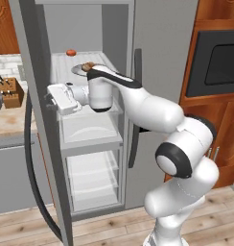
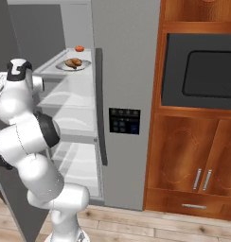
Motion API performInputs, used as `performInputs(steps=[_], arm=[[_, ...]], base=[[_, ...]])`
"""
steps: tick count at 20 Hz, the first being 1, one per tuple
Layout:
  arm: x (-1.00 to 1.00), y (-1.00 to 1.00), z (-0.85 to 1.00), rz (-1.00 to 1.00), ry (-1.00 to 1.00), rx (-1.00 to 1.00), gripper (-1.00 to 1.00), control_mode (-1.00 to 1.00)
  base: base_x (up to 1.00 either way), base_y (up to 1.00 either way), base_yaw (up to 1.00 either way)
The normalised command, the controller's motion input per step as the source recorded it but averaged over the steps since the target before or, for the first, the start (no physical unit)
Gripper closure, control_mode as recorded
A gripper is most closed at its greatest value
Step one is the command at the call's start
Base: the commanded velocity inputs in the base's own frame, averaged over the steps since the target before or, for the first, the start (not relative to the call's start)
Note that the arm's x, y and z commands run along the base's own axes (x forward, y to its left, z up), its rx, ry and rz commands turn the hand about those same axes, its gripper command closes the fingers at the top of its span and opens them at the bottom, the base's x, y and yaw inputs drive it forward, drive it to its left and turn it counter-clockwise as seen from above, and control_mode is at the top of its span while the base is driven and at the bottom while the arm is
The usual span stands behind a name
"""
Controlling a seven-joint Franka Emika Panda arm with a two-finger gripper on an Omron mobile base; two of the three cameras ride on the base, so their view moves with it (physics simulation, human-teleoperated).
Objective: Retrieve the chicken drumstick from the fridge and place it on the saucepan with marinade on the stove.
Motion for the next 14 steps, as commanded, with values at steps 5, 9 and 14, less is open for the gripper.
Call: performInputs(steps=[5, 9, 14], arm=[[0.0, -0.07, 0.01, 0.0, -0.03, 0.03, -1.0, -1.0], [-0.01, -0.69, 0.11, 0.0, -0.06, 0.05, -1.0, -1.0], [-0.04, -0.77, 0.17, -0.01, -0.05, 0.0, -1.0, -1.0]], base=[[0.0, 0.0, 0.0], [0.0, 0.0, 0.0], [0.0, 0.0, 0.0]])
